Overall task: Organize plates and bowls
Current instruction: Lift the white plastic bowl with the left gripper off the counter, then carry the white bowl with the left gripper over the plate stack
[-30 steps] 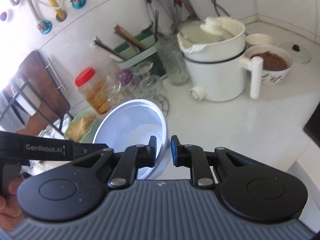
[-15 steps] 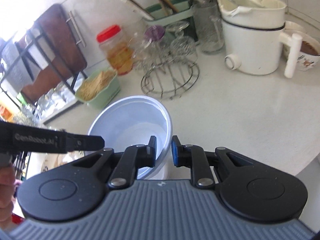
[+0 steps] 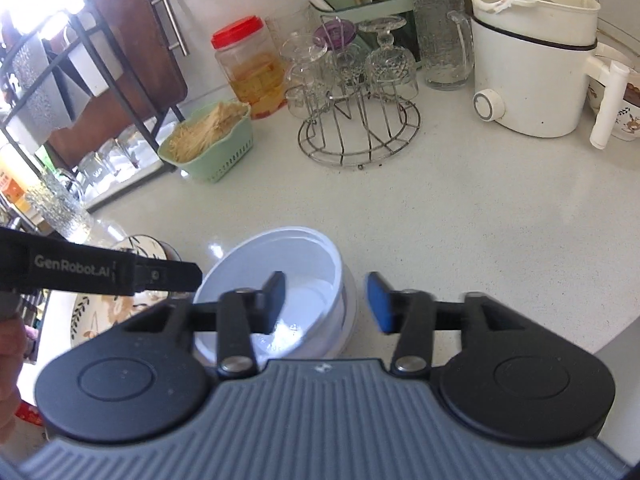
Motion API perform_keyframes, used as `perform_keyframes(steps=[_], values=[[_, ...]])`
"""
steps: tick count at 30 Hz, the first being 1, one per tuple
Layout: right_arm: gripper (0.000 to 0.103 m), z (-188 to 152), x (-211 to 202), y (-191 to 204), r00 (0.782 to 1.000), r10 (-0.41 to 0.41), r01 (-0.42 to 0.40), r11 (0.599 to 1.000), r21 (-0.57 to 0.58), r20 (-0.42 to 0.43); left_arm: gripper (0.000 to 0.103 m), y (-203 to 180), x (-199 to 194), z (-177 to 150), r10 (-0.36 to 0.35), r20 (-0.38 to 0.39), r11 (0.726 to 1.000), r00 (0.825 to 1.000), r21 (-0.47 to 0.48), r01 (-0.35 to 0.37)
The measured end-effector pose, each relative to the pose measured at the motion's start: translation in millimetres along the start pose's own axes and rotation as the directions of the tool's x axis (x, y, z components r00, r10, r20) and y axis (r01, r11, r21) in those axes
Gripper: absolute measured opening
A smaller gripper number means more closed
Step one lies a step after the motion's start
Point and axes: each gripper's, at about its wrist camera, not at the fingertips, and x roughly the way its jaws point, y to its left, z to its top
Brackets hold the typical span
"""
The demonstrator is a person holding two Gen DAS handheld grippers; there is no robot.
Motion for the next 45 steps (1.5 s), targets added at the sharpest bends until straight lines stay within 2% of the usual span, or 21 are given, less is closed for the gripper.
perform_keyframes(steps=[5,7,12,14,20,26,29,32,39,45], values=[[0.049,2.6,1.6,-8.1,0.999,-0.039,0.038,0.999,0.026,0.022,0.061,5.6,-0.2,-0.7,0.016,-0.007,1.000,1.000,-0.016,-0.016],[0.049,2.2,10.2,-14.3,1.000,-0.020,0.021,0.998,0.058,-0.016,0.063,11.7,-2.7,-2.9,0.010,-0.003,0.999,1.000,-0.037,-0.010],[0.049,-4.6,25.8,-24.5,0.994,0.037,-0.024,0.991,0.129,-0.099,0.063,19.6,-1.6,-5.8,0.012,-0.023,0.999,1.000,-0.040,-0.013],[0.049,-6.2,32.0,-27.5,0.991,0.033,-0.014,0.989,0.147,-0.127,0.063,20.4,-1.4,-5.5,-0.005,-0.027,0.999,1.000,-0.048,0.004],[0.046,-9.6,44.7,-39.2,0.983,0.072,-0.030,0.971,0.236,-0.170,0.063,14.3,-4.1,-8.0,-0.042,-0.030,0.999,0.999,-0.026,0.041],[0.030,-12.7,55.5,-41.2,0.969,0.126,-0.063,0.957,0.282,-0.210,0.063,6.6,-2.1,-9.4,-0.074,-0.036,0.997,0.997,-0.023,0.074],[0.019,-11.8,51.4,-41.1,0.972,0.112,-0.050,0.958,0.284,-0.207,0.063,1.2,-2.8,-9.2,-0.082,-0.033,0.997,0.996,-0.015,0.082],[0.013,-11.6,47.6,-44.3,0.976,0.082,-0.021,0.958,0.285,-0.203,0.063,-4.1,-2.2,-10.2,-0.099,-0.034,0.995,0.995,-0.011,0.098],[0.012,-11.6,36.4,-61.2,0.981,0.034,0.026,0.953,0.303,-0.189,0.063,-19.5,12.7,-16.1,-0.144,-0.069,0.990,0.987,0.002,0.144],[0.012,-13.3,30.1,-71.4,0.982,0.015,0.043,0.954,0.298,-0.190,0.063,-33.0,39.3,-24.3,-0.193,-0.119,0.981,0.974,-0.027,0.191]])
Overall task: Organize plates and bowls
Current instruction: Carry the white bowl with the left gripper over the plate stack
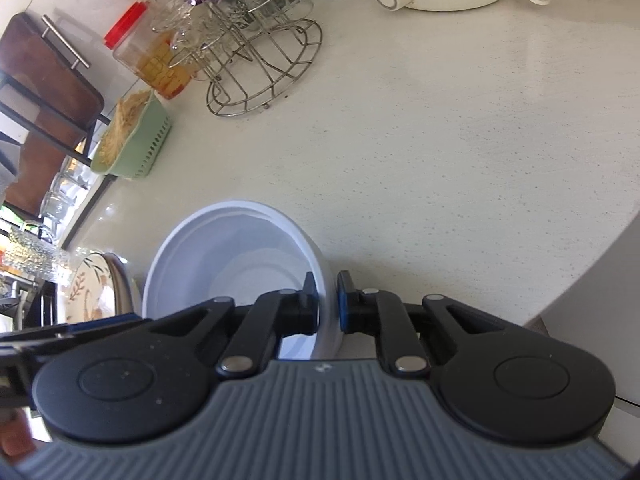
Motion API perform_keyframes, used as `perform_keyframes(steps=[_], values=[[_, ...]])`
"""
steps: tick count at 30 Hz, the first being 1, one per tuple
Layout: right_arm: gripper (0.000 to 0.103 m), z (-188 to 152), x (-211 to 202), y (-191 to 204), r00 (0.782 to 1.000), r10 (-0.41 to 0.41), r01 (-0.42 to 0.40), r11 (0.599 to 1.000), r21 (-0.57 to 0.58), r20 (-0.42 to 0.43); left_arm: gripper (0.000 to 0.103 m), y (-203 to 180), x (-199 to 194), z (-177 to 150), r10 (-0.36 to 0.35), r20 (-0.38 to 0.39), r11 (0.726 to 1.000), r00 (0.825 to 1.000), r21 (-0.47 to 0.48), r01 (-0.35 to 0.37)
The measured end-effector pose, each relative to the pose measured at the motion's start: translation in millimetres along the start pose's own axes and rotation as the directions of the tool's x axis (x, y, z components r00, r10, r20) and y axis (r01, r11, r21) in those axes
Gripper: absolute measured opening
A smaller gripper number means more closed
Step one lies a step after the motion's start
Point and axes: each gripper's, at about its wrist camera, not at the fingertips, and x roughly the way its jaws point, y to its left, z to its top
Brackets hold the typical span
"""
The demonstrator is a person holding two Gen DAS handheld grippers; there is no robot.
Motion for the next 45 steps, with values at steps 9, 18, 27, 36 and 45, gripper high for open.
perform_keyframes(steps=[9,18,27,36,45], values=[[0.012,-1.2,-7.5,-15.1,1.000,0.003,-0.003,1.000,-0.003,0.004,0.042,-11.5,25.6,-5.8,0.054,-0.023,0.999,0.998,-0.007,-0.054],[0.013,1.7,-9.1,-22.0,0.999,0.047,-0.046,0.996,-0.074,0.002,0.031,-8.6,42.6,-23.9,0.074,-0.002,0.993,0.997,-0.090,-0.074],[0.013,2.8,-15.3,-28.9,0.998,0.068,-0.068,0.995,-0.068,-0.007,0.028,-13.1,40.2,-29.6,0.087,0.026,0.988,0.996,-0.127,-0.083],[0.014,3.1,-24.1,-33.2,0.996,0.088,-0.088,0.996,-0.008,-0.001,0.028,-18.6,28.4,-23.4,0.099,0.041,0.986,0.994,-0.140,-0.092],[0.014,-1.4,-45.5,-26.3,0.995,0.098,-0.098,0.995,0.030,0.014,0.029,-23.3,1.9,-20.3,0.098,0.046,0.987,0.994,-0.134,-0.091]])
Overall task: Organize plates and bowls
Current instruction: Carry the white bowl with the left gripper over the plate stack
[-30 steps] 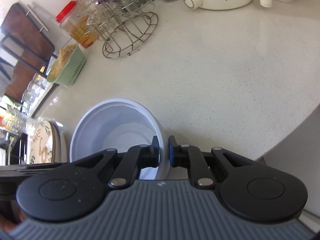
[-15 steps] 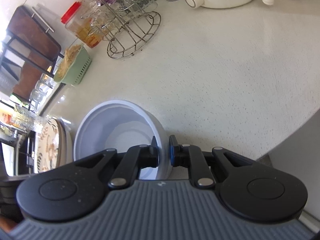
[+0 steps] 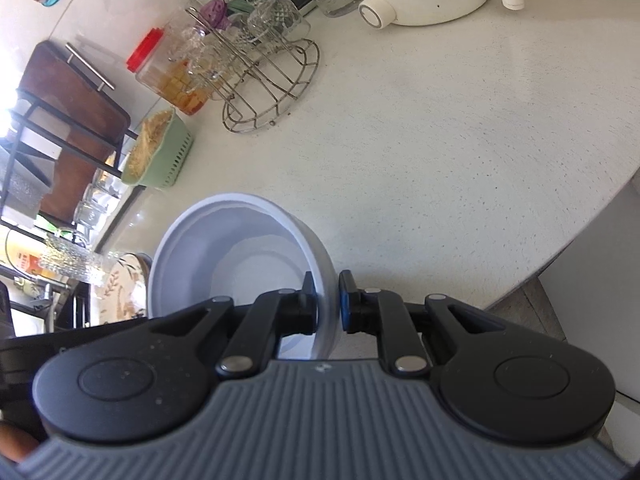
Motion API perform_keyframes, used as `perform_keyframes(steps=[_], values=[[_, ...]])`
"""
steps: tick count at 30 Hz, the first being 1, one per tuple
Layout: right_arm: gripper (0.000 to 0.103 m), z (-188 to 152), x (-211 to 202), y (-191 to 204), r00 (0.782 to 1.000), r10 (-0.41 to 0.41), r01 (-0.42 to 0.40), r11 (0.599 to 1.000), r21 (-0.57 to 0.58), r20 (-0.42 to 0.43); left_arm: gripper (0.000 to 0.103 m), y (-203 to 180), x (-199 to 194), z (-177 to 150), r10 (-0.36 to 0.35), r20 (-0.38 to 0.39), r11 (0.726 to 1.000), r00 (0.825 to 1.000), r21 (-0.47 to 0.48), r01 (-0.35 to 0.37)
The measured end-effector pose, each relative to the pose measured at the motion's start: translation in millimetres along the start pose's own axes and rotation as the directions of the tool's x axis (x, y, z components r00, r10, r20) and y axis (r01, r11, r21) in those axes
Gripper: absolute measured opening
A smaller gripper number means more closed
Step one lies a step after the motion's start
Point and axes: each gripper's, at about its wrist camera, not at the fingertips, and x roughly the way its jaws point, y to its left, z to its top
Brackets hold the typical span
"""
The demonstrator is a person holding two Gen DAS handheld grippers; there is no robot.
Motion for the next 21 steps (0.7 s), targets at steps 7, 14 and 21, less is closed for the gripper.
perform_keyframes(steps=[7,14,21], values=[[0.016,-1.4,-18.7,24.3,0.999,0.015,-0.016,1.000,0.010,0.028,0.029,7.0,-37.8,11.7,-0.002,0.034,1.000,0.999,-0.011,0.002],[0.016,-7.5,-31.1,55.9,0.998,0.040,-0.040,0.999,0.012,0.049,0.029,26.7,-74.6,18.9,-0.006,0.087,1.000,0.996,0.018,0.004],[0.016,-17.6,-22.4,93.5,0.997,0.049,-0.048,0.999,-0.011,0.055,0.029,65.5,-97.6,23.5,-0.005,0.111,1.000,0.994,0.008,0.004]])
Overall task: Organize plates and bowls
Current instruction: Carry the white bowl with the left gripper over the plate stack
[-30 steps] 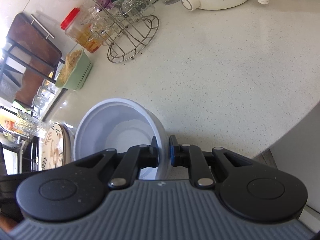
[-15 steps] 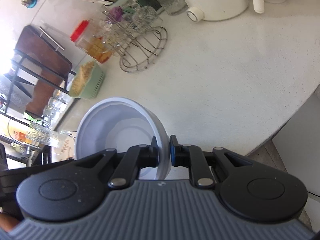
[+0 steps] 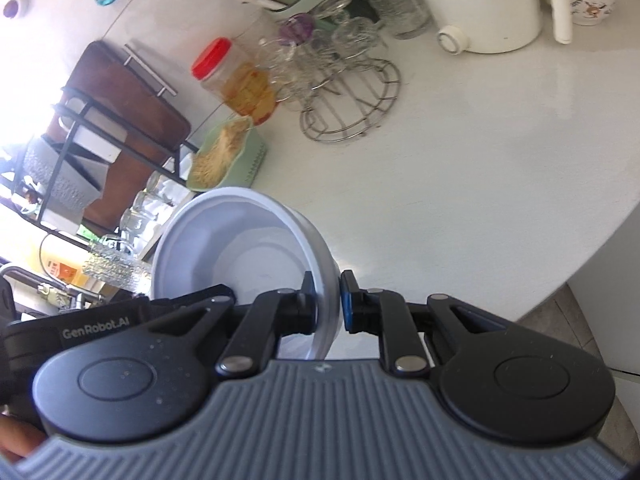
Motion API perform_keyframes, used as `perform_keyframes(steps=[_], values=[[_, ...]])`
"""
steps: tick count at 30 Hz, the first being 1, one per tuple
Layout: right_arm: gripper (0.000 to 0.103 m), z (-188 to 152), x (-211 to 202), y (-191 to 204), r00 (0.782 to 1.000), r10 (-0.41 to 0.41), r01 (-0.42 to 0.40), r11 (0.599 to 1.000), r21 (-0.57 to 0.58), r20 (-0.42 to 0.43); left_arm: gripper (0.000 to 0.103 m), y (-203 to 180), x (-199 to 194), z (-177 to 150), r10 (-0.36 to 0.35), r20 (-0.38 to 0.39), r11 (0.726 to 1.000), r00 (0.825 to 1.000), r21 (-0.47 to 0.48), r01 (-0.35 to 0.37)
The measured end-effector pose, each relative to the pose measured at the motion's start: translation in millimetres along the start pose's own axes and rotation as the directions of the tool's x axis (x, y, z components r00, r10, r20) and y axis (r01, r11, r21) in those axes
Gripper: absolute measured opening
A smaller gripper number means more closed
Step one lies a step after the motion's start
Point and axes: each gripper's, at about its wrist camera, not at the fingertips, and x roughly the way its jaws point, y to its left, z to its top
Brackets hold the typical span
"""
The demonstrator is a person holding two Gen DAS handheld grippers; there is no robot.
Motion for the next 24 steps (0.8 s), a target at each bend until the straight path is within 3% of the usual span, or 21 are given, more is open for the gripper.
perform_keyframes(steps=[14,24], values=[[0.016,-33.7,31.6,72.4,0.999,0.038,-0.039,0.998,-0.053,-0.026,0.029,91.5,-41.6,-0.8,0.009,0.059,0.999,0.998,-0.041,-0.007],[0.017,-50.3,87.1,131.3,0.994,0.055,-0.069,0.985,-0.159,-0.089,0.029,177.0,-45.8,-2.9,0.080,0.086,0.989,0.993,-0.130,-0.068]])
